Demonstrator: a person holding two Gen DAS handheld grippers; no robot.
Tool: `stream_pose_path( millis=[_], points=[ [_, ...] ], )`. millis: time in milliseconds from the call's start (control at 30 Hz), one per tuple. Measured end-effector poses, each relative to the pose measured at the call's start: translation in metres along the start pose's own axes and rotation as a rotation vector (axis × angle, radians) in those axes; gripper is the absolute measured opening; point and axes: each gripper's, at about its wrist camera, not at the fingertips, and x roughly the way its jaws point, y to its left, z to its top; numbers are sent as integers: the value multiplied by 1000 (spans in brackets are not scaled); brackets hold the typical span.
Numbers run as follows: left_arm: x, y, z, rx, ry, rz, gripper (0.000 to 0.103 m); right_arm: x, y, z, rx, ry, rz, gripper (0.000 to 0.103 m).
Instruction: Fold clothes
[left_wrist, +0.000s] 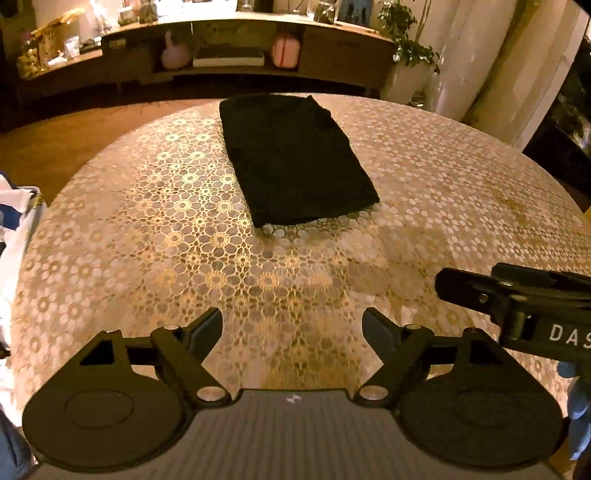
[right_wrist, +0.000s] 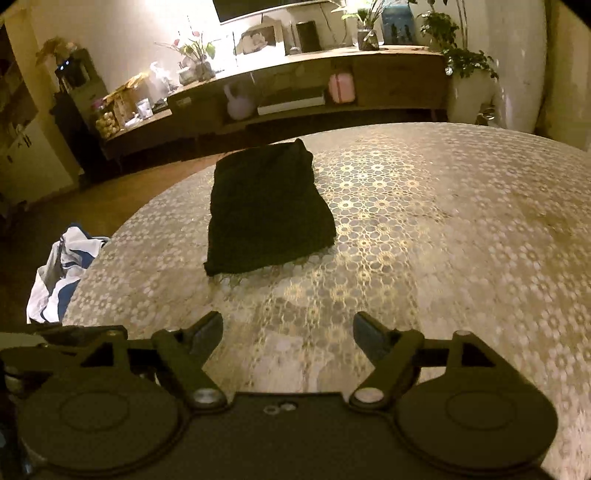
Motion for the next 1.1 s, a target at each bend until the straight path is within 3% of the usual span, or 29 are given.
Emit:
stream_pose_path(
  millis=[267, 533, 1100],
  points=[
    [-25, -11, -27, -2, -28, 42, 86, -46, 3, -28, -15, -55, -37, 103],
    [-31, -21, -46, 35, -28, 70, 86, -56, -2, -45, -10, -57, -65, 103],
    [-39, -9, -32, -3, -103, 91, 86, -49, 4, -51, -50, -50, -114, 103]
  ],
)
